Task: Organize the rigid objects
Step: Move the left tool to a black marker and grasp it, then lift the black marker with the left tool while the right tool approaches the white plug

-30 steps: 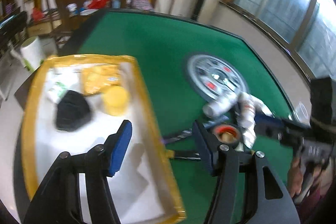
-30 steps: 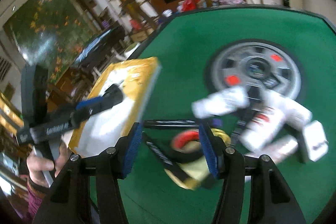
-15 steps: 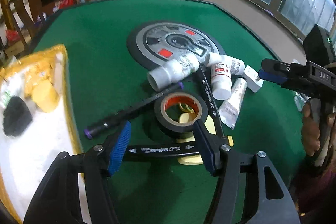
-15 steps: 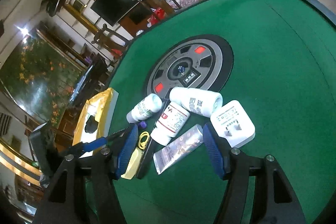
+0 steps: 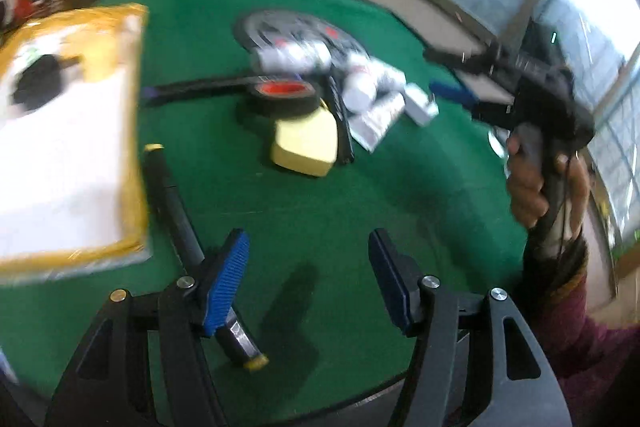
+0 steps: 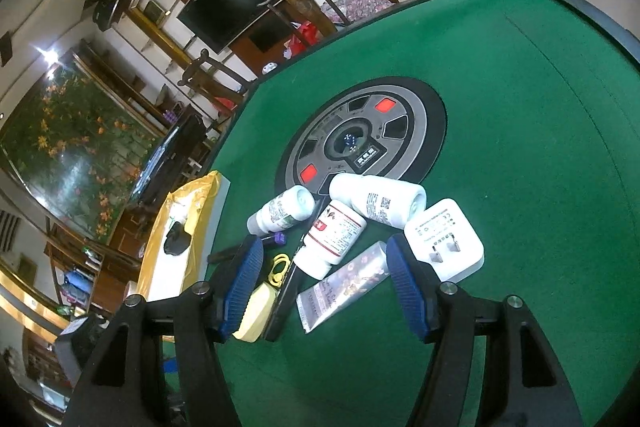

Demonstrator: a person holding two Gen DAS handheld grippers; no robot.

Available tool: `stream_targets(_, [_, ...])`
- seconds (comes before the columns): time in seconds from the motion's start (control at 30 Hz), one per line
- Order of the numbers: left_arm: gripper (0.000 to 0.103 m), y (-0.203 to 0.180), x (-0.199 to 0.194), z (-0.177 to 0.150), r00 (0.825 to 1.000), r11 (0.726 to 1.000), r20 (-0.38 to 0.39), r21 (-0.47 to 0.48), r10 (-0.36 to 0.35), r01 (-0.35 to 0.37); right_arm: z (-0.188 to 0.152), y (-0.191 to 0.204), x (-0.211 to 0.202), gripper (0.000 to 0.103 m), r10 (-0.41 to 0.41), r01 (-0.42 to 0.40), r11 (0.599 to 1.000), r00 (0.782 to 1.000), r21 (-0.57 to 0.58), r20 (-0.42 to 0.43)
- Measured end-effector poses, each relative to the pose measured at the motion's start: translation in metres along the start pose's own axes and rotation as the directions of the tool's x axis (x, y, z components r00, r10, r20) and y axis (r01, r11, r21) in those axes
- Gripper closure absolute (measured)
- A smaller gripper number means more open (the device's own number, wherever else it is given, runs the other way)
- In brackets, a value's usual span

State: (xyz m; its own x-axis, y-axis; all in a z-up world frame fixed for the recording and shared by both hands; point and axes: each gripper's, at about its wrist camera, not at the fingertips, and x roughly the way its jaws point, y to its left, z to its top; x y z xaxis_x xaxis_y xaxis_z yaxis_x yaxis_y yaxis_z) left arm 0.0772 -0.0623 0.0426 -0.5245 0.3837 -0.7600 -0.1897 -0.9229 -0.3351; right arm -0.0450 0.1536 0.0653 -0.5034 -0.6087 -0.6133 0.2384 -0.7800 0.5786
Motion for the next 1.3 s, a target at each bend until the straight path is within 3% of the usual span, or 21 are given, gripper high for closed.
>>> stream_targets(0.1, [0.042, 0.0, -0.013, -0.006, 0.997, 0.998, 0.032, -0.012, 0.064, -0.064, 0.0, 0.0, -0.001, 0.044, -0.001, 0.001, 1.0, 1.0, 0.001, 0.003])
stream_targets(0.2, [0.042, 0.002, -0.007, -0.009, 0.992, 0.992, 0.012, -0.024, 0.128, -0.127, 0.0, 0.001, -0.003, 0.044, 0.004, -0.004, 1.0, 1.0, -0.001, 0.008])
stream_targets(0.5, [0.044, 0.026, 0.009, -0.007, 0.98, 0.976, -0.002, -0.091, 0.2, -0.199, 0.002, -0.002, -0.012, 0.044, 0.002, -0.003, 1.0, 0.999, 0.007, 0.037])
stream_targets(0.57, [0.072, 0.025, 0.016, -0.001, 0.978, 0.975, 0.001, -0.08, 0.21, -0.209, 0.003, -0.003, -0.014, 0.044, 0.001, -0.002, 1.0, 0.999, 0.011, 0.043])
stream_targets(0.63, [0.084, 0.019, 0.025, 0.006, 0.974, 0.973, 0.009, -0.05, 0.226, -0.225, 0.005, -0.005, -0.017, 0.044, -0.008, 0.007, 1.0, 0.999, 0.01, 0.052])
stream_targets(0.73, [0.088, -0.002, 0.038, 0.01, 0.978, 0.978, 0.002, 0.021, 0.208, -0.208, 0.009, -0.012, -0.025, 0.044, -0.052, 0.051, 0.999, 0.995, 0.016, 0.081])
stream_targets(0.83, [0.088, -0.019, 0.043, 0.005, 0.966, 0.961, 0.027, 0.099, 0.259, -0.26, 0.015, -0.027, -0.03, 0.044, -0.138, 0.135, 0.99, 0.986, 0.037, 0.089])
stream_targets(0.93, [0.088, -0.011, 0.041, 0.008, 0.977, 0.974, 0.02, 0.068, 0.214, -0.215, 0.019, -0.04, -0.024, 0.044, -0.188, 0.185, 0.981, 0.981, 0.051, 0.048])
stream_targets(1.1, [0.087, -0.008, 0.042, 0.01, 0.981, 0.978, 0.018, 0.072, 0.194, -0.195, 0.016, -0.034, -0.006, 0.044, -0.24, 0.24, 0.97, 0.971, -0.033, -0.017])
stream_targets(1.23, [0.087, -0.007, 0.043, 0.01, 0.983, 0.981, 0.02, 0.064, 0.183, -0.184, 0.009, -0.027, 0.005, 0.046, -0.384, 0.38, 0.916, 0.924, -0.13, -0.002])
stream_targets(1.3, [0.087, -0.004, 0.042, 0.01, 0.985, 0.983, 0.02, 0.056, 0.172, -0.173, 0.007, -0.026, 0.008, 0.052, -0.404, 0.397, 0.904, 0.915, -0.16, -0.012])
